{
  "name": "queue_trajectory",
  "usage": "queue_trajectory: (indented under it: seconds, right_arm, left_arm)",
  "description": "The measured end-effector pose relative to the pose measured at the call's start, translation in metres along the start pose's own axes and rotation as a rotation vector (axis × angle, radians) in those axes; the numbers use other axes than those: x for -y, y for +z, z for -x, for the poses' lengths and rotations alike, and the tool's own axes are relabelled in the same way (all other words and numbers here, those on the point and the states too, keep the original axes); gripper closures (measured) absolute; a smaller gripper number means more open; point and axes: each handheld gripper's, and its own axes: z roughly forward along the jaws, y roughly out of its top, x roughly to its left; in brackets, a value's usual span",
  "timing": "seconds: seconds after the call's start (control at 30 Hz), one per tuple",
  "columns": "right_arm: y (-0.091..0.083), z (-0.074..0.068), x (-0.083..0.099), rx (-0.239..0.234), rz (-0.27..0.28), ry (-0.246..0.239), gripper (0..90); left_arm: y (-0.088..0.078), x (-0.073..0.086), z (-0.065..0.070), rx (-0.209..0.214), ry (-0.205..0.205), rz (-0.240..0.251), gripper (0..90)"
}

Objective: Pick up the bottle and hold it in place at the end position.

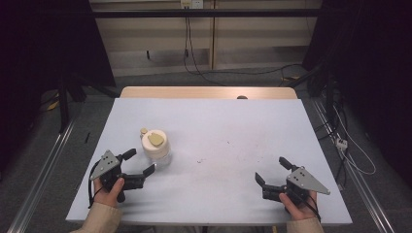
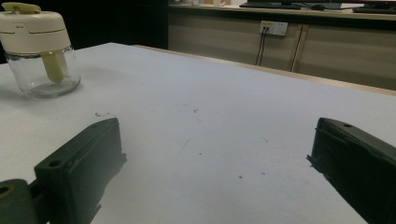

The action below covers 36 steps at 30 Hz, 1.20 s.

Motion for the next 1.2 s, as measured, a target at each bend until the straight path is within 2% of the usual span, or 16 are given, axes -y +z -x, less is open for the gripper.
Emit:
queue_trajectory:
  seconds: [0.3, 0.57, 0.67, 0.97, 1.03, 1.07, 1.13, 1.2]
  right_arm:
    - [-0.001, 0.0, 0.0, 0.005, 0.006, 0.003, 1.7]
    - [0.0, -0.002, -0.001, -0.004, 0.011, -0.004, 1.9]
    - [0.0, -0.002, -0.001, -0.006, 0.012, -0.005, 1.9]
    - [0.001, -0.003, -0.002, -0.016, 0.015, -0.005, 2.0]
    - [0.002, -0.004, -0.003, -0.016, 0.016, -0.008, 1.9]
    - [0.003, -0.005, -0.003, -0.018, 0.017, -0.01, 2.0]
    - [0.003, -0.005, -0.003, -0.021, 0.014, -0.01, 2.0]
    - [0.003, -0.005, -0.002, -0.023, 0.012, -0.01, 1.9]
  left_arm:
    - [0.002, -0.001, 0.0, 0.007, 0.002, 0.003, 4.2]
    - [0.005, -0.003, -0.001, -0.017, 0.004, 0.018, 4.5]
    - [0.008, -0.003, -0.002, -0.027, 0.011, 0.009, 4.5]
    - [0.017, -0.004, -0.009, -0.038, -0.018, -0.003, 4.7]
    - [0.02, -0.004, -0.01, -0.052, 0.019, -0.006, 4.7]
    - [0.022, -0.003, -0.011, -0.061, 0.018, -0.016, 4.7]
    - [0.026, -0.002, -0.012, -0.052, -0.007, -0.029, 4.8]
    - [0.03, -0.002, -0.012, -0.061, 0.009, -0.039, 4.8]
